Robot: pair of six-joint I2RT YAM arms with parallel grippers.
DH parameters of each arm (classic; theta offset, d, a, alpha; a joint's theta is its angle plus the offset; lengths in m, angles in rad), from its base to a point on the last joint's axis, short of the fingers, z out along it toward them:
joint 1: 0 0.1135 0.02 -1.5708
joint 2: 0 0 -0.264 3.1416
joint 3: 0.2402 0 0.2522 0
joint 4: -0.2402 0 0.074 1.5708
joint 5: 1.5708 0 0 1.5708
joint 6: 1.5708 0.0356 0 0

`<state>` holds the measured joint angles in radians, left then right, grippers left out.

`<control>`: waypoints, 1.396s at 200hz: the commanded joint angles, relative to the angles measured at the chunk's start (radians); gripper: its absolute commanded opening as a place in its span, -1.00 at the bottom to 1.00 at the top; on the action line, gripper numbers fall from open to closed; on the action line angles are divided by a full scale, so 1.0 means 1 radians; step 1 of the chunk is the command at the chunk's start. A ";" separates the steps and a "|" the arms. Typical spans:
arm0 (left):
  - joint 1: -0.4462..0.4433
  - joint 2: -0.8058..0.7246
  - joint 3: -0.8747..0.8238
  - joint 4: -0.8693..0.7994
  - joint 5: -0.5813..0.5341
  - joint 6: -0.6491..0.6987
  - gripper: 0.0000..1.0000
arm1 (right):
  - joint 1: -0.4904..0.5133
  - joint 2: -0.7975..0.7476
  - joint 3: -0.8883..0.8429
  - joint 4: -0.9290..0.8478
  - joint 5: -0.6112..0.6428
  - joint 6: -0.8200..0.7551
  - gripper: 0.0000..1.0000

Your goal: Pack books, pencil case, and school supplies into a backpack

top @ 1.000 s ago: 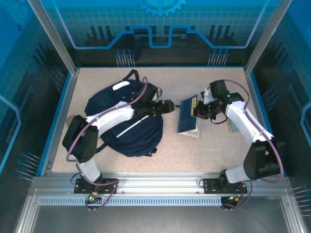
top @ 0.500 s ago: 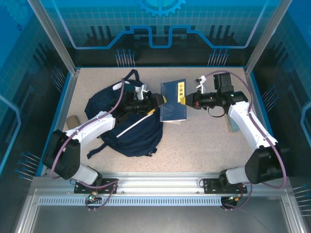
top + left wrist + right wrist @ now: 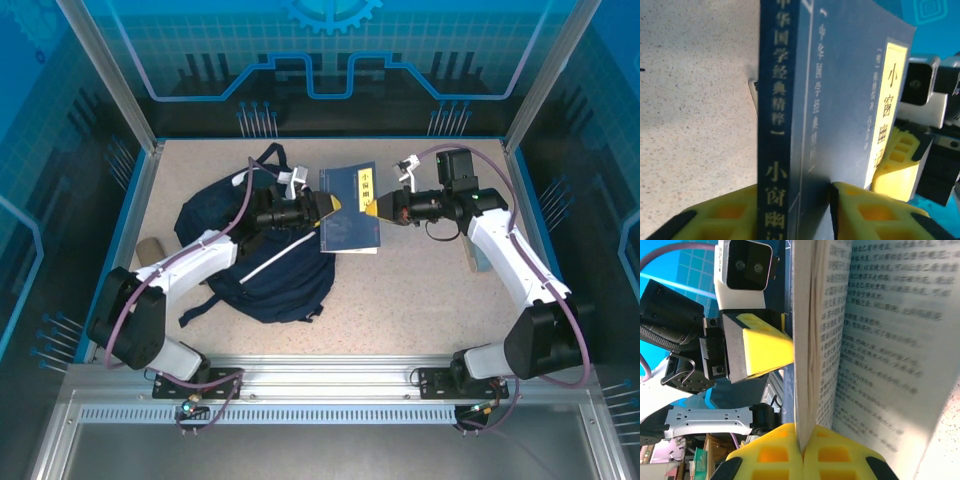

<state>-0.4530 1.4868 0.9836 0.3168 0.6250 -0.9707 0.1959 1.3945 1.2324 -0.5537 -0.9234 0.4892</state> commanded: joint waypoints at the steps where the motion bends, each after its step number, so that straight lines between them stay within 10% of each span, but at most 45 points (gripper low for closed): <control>1: 0.014 -0.041 -0.017 0.044 0.020 0.007 -0.74 | -0.013 0.005 0.001 -0.010 0.015 0.007 -0.72; 25: 0.041 -0.067 -0.046 0.049 -0.016 0.002 -0.95 | -0.033 -0.010 -0.018 -0.010 0.084 0.024 0.19; 63: 0.072 -0.126 -0.087 -0.010 -0.187 -0.006 -0.99 | -0.032 -0.061 -0.094 0.110 0.193 0.157 0.60; 115: 0.073 -0.184 -0.126 0.062 -0.517 -0.057 -1.00 | 0.002 -0.018 -0.312 0.670 0.146 0.610 0.67; 156: 0.072 -0.136 -0.135 0.266 -0.568 -0.161 -1.00 | 0.087 0.046 -0.422 1.094 0.238 0.959 0.80; 279: 0.060 -0.114 -0.082 0.298 -0.576 -0.254 -1.00 | 0.270 0.240 -0.240 1.346 0.372 1.212 0.64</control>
<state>-0.3862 1.3682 0.8494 0.5514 0.0631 -1.2072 0.4351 1.6016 0.9493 0.7040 -0.5930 1.6409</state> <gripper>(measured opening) 0.121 0.843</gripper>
